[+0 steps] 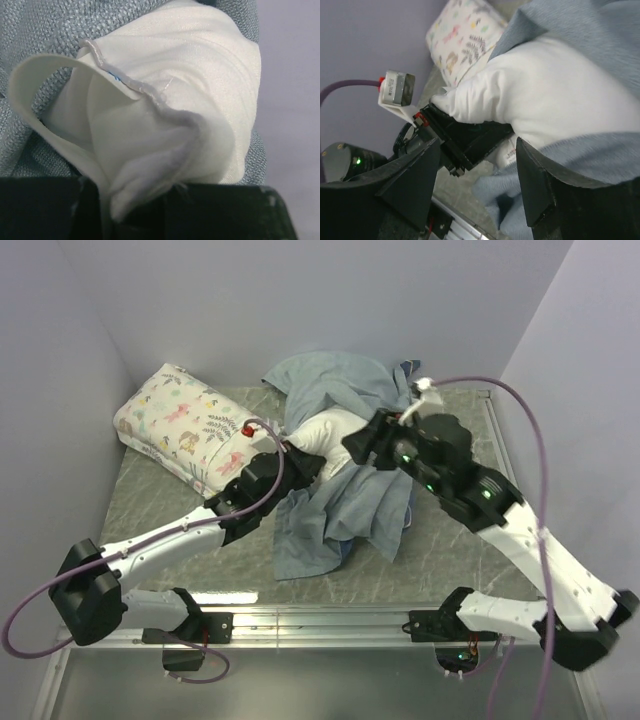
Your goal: Remove the pillowcase from the pillow
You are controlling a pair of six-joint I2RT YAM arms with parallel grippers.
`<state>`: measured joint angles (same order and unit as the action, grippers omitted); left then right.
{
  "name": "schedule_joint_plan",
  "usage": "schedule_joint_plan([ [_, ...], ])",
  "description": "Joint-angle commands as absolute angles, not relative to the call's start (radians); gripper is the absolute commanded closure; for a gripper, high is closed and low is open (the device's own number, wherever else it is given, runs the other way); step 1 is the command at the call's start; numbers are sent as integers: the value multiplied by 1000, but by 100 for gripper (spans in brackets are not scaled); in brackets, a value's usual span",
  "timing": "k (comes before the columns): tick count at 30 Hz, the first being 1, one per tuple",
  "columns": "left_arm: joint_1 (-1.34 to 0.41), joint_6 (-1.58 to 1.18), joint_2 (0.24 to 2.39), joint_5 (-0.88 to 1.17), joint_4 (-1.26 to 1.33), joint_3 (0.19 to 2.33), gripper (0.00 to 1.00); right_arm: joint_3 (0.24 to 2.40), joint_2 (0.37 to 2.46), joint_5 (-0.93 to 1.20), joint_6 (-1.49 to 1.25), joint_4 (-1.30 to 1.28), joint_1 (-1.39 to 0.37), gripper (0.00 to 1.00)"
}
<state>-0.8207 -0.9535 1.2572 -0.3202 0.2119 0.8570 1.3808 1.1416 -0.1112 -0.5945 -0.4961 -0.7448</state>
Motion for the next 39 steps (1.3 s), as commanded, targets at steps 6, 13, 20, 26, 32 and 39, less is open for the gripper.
schedule_joint_plan([
  [6, -815, -937, 1296, -407, 284, 991, 100, 1085, 1003, -244, -666, -549, -756, 31],
  [13, -816, -899, 1305, -376, 268, 1060, 100, 1002, 999, -380, -689, -607, -767, 35],
  [20, -802, -854, 1296, -388, 216, 1153, 100, 902, 879, -426, -724, -670, -767, 90],
  [26, -741, -870, 1284, -357, 204, 1193, 100, 799, 816, -436, -768, -687, -764, 100],
  [32, -716, -862, 1284, -353, 166, 1262, 100, 756, 799, -457, -816, -696, -759, 100],
  [39, -661, -887, 1293, -279, 111, 1344, 100, 672, 788, -422, -815, -620, -713, 100],
])
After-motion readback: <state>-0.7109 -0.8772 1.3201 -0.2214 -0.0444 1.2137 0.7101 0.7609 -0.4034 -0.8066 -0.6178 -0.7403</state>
